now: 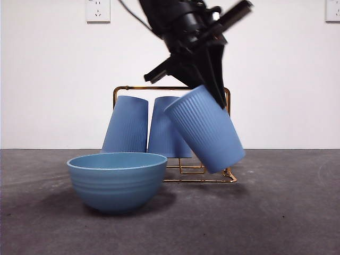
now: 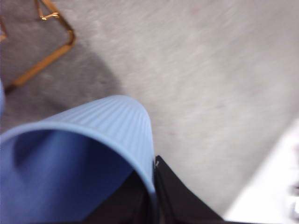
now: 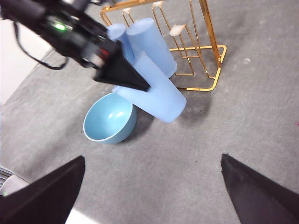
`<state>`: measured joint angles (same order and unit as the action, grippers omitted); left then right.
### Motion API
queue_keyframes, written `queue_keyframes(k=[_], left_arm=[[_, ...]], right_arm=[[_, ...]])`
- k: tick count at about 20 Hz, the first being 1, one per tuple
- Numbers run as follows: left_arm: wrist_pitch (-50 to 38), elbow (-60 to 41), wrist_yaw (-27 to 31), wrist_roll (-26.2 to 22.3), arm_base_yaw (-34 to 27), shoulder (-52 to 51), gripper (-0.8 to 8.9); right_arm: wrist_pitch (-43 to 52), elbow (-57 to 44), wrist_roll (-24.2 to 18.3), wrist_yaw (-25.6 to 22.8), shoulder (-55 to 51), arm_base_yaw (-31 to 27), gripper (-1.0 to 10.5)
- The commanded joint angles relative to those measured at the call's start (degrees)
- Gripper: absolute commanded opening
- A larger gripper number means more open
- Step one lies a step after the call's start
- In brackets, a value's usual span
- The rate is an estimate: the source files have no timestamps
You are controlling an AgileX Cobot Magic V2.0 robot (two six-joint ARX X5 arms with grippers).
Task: Right arm lift cup from the cupboard, then place it on the right of the bowl
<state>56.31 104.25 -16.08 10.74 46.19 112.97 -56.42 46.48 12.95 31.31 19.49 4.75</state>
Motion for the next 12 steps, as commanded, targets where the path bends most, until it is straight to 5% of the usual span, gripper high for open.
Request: queue_keyframes(k=[1,7,12], left_arm=[[5.86,6.64,6.49,-5.35,2.47,4.85,0.11],[9.77,10.93,13.40,-7.15,6.12,9.92,0.11],[9.86,10.93,13.79,-8.63,7.74,11.19,0.11]], right_arm=[[0.15,1.51,-1.51,-0.13,0.09,-0.07,4.7],[0.11,1.75,-1.64,-0.13,0.09,-0.07,4.7],[0.11,1.75,-1.66,-0.15,0.09,-0.07,4.7]])
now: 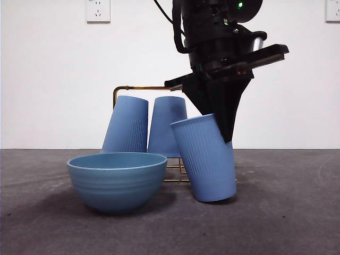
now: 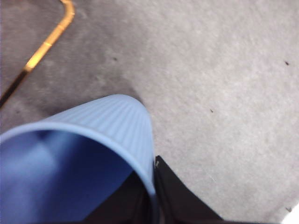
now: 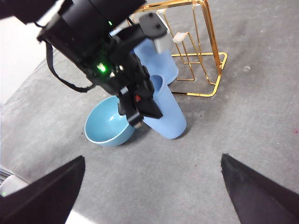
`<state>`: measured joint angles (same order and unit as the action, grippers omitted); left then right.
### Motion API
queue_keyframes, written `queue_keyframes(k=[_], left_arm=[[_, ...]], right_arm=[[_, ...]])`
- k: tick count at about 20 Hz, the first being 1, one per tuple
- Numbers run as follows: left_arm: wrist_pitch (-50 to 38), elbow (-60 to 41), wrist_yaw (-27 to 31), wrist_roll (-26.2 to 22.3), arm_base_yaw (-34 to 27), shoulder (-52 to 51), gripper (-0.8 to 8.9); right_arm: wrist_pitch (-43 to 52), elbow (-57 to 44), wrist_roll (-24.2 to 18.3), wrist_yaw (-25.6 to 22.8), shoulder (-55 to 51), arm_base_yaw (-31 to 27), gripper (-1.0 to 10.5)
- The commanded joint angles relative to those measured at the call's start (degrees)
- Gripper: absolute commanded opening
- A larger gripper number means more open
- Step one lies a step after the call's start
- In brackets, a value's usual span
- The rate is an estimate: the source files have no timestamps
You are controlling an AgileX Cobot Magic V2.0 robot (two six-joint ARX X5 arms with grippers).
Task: Right arm lift cup from the cupboard, then place it on the right of the bowl
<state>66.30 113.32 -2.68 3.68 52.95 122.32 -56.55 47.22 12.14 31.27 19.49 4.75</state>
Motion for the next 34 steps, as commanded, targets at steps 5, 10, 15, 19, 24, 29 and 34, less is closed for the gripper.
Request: queue_keyframes(k=[5,10,15,19,24,29,34], left_arm=[[0.20,1.86,0.39,-3.23,1.31,1.86,0.86],[0.09,1.86,0.39,-3.02,1.29,1.86,3.64],[-0.22,2.25,0.37,-2.97,1.36,1.86,4.65],[3.10,6.86,0.37,-2.36,1.33,1.46,5.75],[6.84,8.98,0.37,-1.92,1.55,-7.06,5.72],[11.30,8.85,0.39,-1.95,0.66,-19.98,5.72],[12.22,-1.46,5.29,1.11,0.00,-37.03,5.64]], right_arm=[[-0.26,1.01,-0.87,0.00,0.11,-0.07,4.7],[-7.43,4.26,-3.85,-0.31,-2.47,-0.02,4.7],[-14.80,6.54,-3.76,-0.28,-7.34,-0.02,4.7],[-16.22,6.73,-3.34,-0.24,-8.15,-0.02,4.7],[-16.17,6.73,-3.10,-0.26,-8.15,-0.02,4.7],[-15.37,6.73,-3.17,0.20,-8.15,-0.02,4.7],[-14.25,6.75,-3.17,0.83,-8.15,-0.02,4.7]])
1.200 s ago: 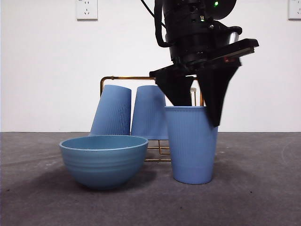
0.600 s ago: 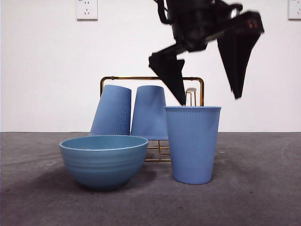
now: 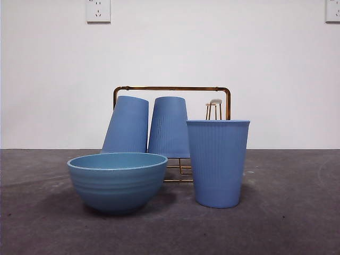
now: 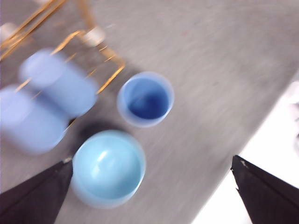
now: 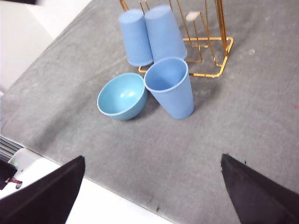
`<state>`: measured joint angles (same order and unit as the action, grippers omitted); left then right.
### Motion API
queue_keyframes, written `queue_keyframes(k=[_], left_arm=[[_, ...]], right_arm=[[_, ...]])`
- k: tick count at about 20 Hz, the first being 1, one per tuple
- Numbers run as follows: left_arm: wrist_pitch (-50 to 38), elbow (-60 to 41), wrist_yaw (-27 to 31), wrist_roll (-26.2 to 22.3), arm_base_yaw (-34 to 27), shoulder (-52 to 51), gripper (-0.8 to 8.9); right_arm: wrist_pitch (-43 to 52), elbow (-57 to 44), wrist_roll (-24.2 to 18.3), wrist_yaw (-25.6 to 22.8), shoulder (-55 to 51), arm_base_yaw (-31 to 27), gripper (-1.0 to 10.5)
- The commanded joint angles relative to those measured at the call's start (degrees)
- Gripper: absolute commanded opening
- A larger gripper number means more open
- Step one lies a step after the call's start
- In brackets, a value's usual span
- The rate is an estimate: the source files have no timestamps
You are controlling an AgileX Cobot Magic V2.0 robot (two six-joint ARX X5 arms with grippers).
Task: Right arm lift cup from the cupboard, then place it on the right of the bowl
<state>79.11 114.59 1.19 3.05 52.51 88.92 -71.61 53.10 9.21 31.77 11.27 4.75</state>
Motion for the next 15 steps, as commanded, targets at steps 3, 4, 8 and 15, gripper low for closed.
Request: queue_keyframes(k=[3,4,8,15], left_arm=[[-4.28,-18.01,3.76,4.85,0.22,-17.70,5.64],[-6.25,-23.39,4.90,6.10,0.22,-22.67,5.64],[-14.69,-42.66,11.58,12.81,0.20,-43.54,5.64],[-18.51,-52.00,16.59,13.94,0.22,-66.20,5.55]], right_arm=[[4.39,0.87,-0.28,0.37,0.09,-0.02,4.7],[6.08,0.87,-0.37,0.74,0.09,-0.02,4.7],[9.68,0.87,-1.86,1.86,0.09,-0.02,4.7],[15.50,0.87,-2.27,1.86,0.11,-0.02,4.7]])
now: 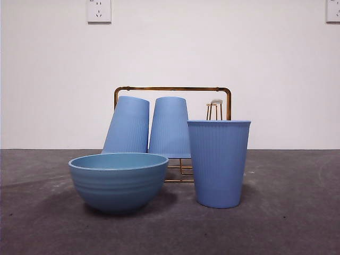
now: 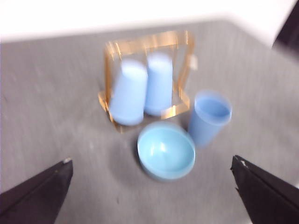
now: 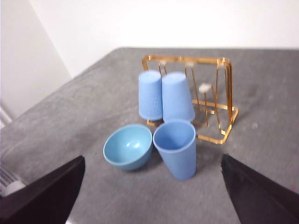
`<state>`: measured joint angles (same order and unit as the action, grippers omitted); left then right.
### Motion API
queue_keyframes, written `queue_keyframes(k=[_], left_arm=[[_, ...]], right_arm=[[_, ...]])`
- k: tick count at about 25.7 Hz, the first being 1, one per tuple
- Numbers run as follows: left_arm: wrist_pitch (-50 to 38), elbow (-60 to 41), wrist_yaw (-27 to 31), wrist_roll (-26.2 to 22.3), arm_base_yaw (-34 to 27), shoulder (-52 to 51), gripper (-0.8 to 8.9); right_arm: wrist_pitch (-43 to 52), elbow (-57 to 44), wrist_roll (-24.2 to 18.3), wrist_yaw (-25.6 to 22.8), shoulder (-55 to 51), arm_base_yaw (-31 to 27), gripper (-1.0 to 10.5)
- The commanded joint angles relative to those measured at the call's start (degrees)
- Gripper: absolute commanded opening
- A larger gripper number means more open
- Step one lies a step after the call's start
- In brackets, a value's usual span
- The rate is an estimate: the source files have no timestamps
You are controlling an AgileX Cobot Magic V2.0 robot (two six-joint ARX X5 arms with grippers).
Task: Right arm lift cup from the cupboard, then place it on the right of the bowl
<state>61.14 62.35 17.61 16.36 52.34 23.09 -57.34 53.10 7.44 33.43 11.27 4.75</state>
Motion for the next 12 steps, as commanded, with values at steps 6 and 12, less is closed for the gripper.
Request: queue_keyframes(k=[6,12], left_arm=[[0.02,0.24,0.15,1.07,0.39,-1.99,0.22],[-0.09,0.26,0.15,1.07,0.39,-2.01,0.25]], right_arm=[[1.18,0.87,0.04,0.17,0.11,-0.02,0.2],[1.22,0.87,0.00,0.13,0.11,-0.02,0.2]])
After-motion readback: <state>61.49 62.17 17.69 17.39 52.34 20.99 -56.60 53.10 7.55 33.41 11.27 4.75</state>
